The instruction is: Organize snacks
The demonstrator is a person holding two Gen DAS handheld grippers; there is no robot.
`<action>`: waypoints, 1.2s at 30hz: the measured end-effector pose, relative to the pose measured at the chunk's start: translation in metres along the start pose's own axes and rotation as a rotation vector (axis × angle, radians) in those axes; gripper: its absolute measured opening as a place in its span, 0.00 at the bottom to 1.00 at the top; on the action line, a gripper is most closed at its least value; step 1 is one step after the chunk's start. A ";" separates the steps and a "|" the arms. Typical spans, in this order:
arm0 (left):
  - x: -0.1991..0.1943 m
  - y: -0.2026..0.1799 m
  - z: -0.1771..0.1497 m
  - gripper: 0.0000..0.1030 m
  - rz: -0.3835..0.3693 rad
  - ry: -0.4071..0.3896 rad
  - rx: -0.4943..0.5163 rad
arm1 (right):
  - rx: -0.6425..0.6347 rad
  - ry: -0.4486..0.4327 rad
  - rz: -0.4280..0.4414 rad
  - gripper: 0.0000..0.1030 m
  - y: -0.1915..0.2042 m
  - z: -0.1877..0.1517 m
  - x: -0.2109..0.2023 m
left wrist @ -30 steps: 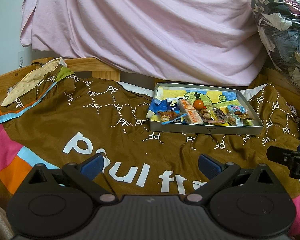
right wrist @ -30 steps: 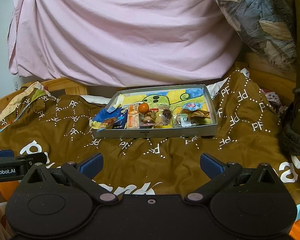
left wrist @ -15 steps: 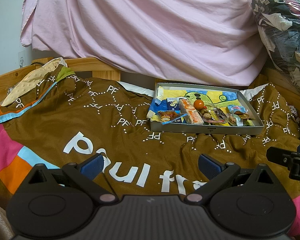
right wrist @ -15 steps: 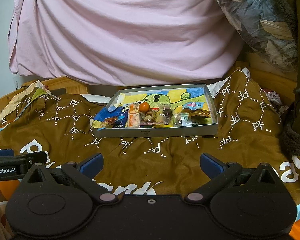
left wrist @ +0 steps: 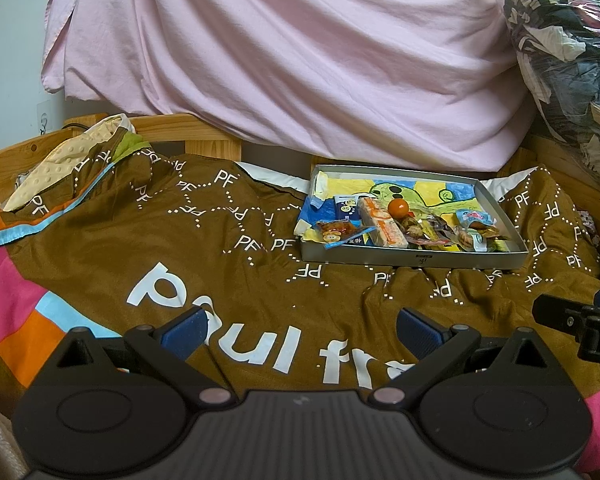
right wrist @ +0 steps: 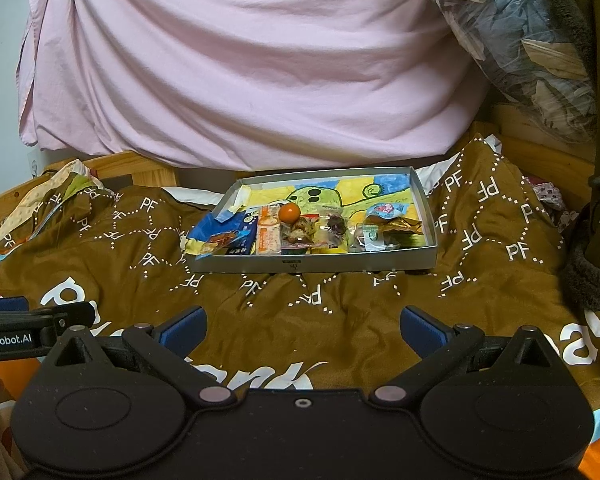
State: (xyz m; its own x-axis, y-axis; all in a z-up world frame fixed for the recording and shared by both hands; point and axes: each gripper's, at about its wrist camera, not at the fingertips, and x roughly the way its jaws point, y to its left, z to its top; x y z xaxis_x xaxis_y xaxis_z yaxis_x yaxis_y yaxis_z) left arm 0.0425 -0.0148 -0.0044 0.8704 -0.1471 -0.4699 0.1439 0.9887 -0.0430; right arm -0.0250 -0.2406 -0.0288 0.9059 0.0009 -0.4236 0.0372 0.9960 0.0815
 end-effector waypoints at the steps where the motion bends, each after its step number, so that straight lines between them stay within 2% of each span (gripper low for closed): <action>1: 0.000 0.000 0.000 1.00 0.000 0.000 0.000 | 0.000 0.000 0.000 0.99 0.000 -0.001 -0.001; 22: -0.001 0.000 0.000 1.00 0.004 0.004 -0.001 | -0.002 0.005 0.001 0.99 0.001 -0.001 0.001; 36: 0.001 0.004 -0.001 1.00 0.010 0.046 -0.006 | -0.005 0.010 0.003 0.99 0.002 0.000 0.001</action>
State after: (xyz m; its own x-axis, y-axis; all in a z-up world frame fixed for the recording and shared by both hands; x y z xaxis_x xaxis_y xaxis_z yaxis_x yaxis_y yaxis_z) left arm 0.0436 -0.0108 -0.0059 0.8491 -0.1355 -0.5105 0.1323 0.9903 -0.0427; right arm -0.0245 -0.2389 -0.0294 0.9017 0.0047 -0.4323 0.0325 0.9964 0.0787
